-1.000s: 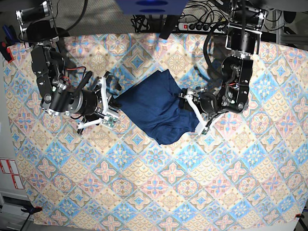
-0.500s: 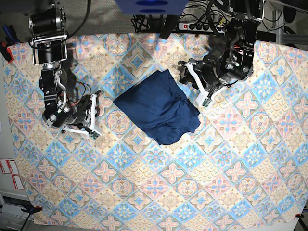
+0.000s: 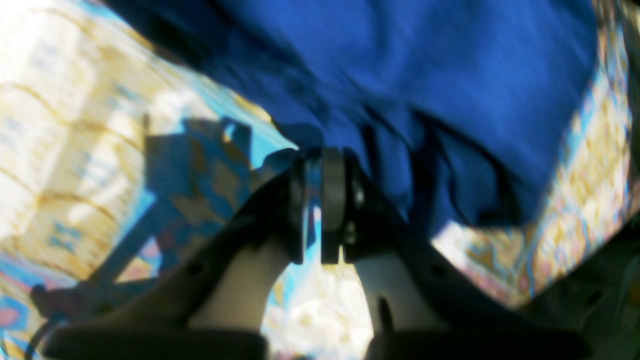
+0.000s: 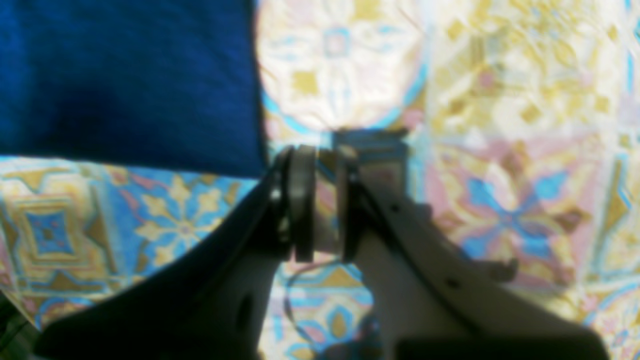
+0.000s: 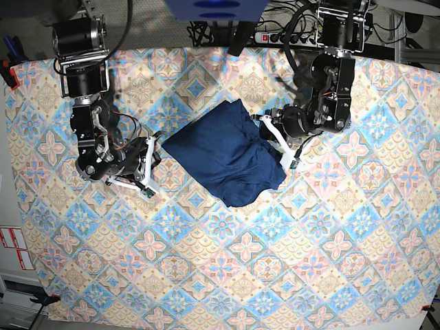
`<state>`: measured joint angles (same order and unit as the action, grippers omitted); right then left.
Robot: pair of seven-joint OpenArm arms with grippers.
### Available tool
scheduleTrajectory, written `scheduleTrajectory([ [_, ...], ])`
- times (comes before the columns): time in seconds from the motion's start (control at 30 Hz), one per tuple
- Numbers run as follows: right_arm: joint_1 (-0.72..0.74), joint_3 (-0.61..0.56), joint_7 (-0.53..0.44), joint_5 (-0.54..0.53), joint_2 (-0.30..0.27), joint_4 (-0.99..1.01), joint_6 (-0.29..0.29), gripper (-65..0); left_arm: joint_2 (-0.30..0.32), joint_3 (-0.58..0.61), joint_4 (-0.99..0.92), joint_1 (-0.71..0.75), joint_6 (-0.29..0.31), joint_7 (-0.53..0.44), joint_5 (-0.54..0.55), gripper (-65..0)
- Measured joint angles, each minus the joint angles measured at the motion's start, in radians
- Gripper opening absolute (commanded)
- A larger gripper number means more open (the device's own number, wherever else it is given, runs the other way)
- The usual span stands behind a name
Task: Fold the T-shirt properly
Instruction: 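Push the bundle's sides inward with both grippers to compact it, then withdraw the left gripper and move the right gripper onto the bundle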
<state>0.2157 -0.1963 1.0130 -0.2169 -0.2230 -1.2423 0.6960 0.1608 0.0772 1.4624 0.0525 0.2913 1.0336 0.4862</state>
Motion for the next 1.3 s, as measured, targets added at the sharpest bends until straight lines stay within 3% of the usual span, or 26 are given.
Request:
scheduleTrajectory([
  [0.13, 0.004, 0.000, -0.002, 0.000, 0.013, 0.007, 0.000, -57.9, 0.000, -0.001, -0.051, -0.029, -0.002, -0.029, 0.000, -61.8],
  [0.3, 0.011, -0.001, -0.051, -0.002, 0.049, 0.109, 0.000, -57.9, -0.013, -0.003, -0.065, -0.062, -0.002, -0.055, -0.113, -61.8],
  [0.47, 0.021, -0.064, -0.061, -0.010, 0.039, 0.131, -0.001, -57.9, -0.048, -0.003, -0.164, -0.129, -0.002, -0.070, -0.166, -61.9],
  [0.6, -0.020, -0.119, -0.051, -0.002, 0.040, 0.040, -0.002, -57.9, -0.066, -0.003, -0.186, -0.155, 0.000, -0.111, -0.177, -62.0],
  [0.67, -0.076, -0.121, -0.058, -0.007, 0.040, -0.027, -0.002, -57.9, -0.069, 0.002, -0.189, -0.172, -0.034, -0.113, -0.199, -61.9],
  [0.8, -0.151, -0.123, 0.030, -0.006, 0.017, -0.135, 0.000, -57.9, -0.084, 0.004, -0.283, -0.243, -0.072, -0.124, -0.219, -61.8],
  [1.1, -0.239, -0.122, 0.119, -0.014, -0.011, -0.393, 0.003, -57.9, -0.117, 0.051, -0.492, -0.355, -0.070, -0.285, -0.205, -61.9],
  [1.3, -0.275, -0.126, 0.126, -0.020, -0.044, -0.525, 0.005, -57.9, -0.119, 0.116, -0.482, -0.365, -0.079, -0.294, -0.204, -62.3],
])
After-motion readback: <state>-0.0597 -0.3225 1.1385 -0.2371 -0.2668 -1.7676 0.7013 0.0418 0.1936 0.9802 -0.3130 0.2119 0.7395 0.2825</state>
